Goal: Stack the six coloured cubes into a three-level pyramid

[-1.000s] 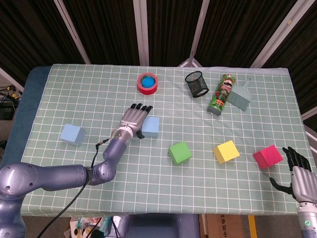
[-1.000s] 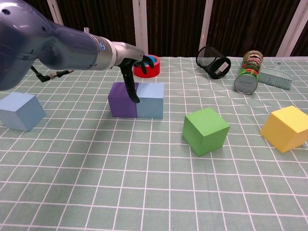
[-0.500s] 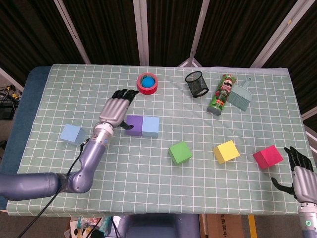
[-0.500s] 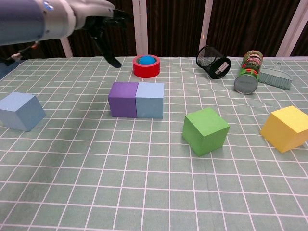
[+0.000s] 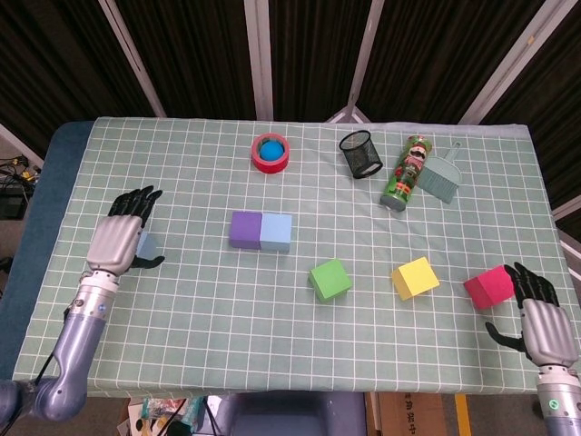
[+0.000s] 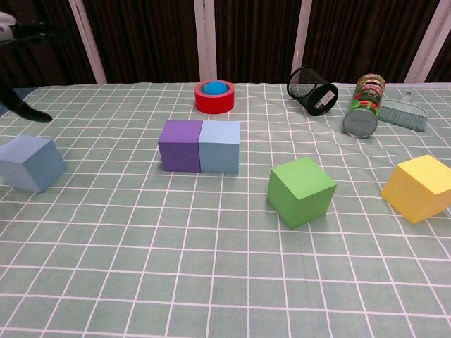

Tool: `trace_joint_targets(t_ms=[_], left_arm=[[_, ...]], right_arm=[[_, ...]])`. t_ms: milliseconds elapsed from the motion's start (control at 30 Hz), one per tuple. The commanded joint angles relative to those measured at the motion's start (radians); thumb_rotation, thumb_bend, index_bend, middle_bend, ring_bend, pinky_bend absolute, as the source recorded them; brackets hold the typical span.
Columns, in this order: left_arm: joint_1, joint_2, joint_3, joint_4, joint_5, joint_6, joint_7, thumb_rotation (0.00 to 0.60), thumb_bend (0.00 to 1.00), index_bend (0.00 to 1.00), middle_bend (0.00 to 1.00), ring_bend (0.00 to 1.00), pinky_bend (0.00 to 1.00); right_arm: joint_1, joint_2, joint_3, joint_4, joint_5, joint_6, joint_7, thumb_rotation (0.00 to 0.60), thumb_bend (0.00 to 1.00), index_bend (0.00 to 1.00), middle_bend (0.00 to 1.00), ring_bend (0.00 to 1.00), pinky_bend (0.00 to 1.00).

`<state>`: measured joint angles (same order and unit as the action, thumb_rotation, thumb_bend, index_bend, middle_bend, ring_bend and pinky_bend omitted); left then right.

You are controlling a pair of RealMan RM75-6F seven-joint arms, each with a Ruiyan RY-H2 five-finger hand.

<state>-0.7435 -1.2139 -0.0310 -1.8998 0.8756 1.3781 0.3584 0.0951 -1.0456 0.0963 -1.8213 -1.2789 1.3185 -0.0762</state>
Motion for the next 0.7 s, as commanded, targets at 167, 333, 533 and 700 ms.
trace_joint_targets(t_ms=[167, 333, 533, 700], left_arm=[[0.052, 0.053, -0.025, -0.026, 0.057, 0.014, -0.062, 0.600, 0.10, 0.00, 0.01, 0.00, 0.00], [0.073, 0.072, -0.046, -0.038, 0.076, -0.002, -0.088, 0.600, 0.10, 0.00, 0.01, 0.00, 0.00], [0.093, 0.085, -0.068, -0.051, 0.098, -0.016, -0.104, 0.600, 0.10, 0.00, 0.01, 0.00, 0.00], [0.107, 0.094, -0.084, -0.058, 0.110, -0.028, -0.113, 0.600, 0.10, 0.00, 0.01, 0.00, 0.00]], right_arm=[[0.090, -0.005, -0.019, -0.097, -0.033, -0.118, -0.122, 0.600, 0.27, 0.00, 0.00, 0.00, 0.00], [0.154, -0.026, -0.030, -0.140, -0.039, -0.204, -0.207, 0.600, 0.27, 0.00, 0.00, 0.00, 0.00], [0.208, -0.112, -0.021, -0.145, 0.013, -0.242, -0.298, 0.600, 0.27, 0.00, 0.00, 0.00, 0.00], [0.241, -0.185, -0.013, -0.136, 0.074, -0.251, -0.356, 0.600, 0.27, 0.00, 0.00, 0.00, 0.00]])
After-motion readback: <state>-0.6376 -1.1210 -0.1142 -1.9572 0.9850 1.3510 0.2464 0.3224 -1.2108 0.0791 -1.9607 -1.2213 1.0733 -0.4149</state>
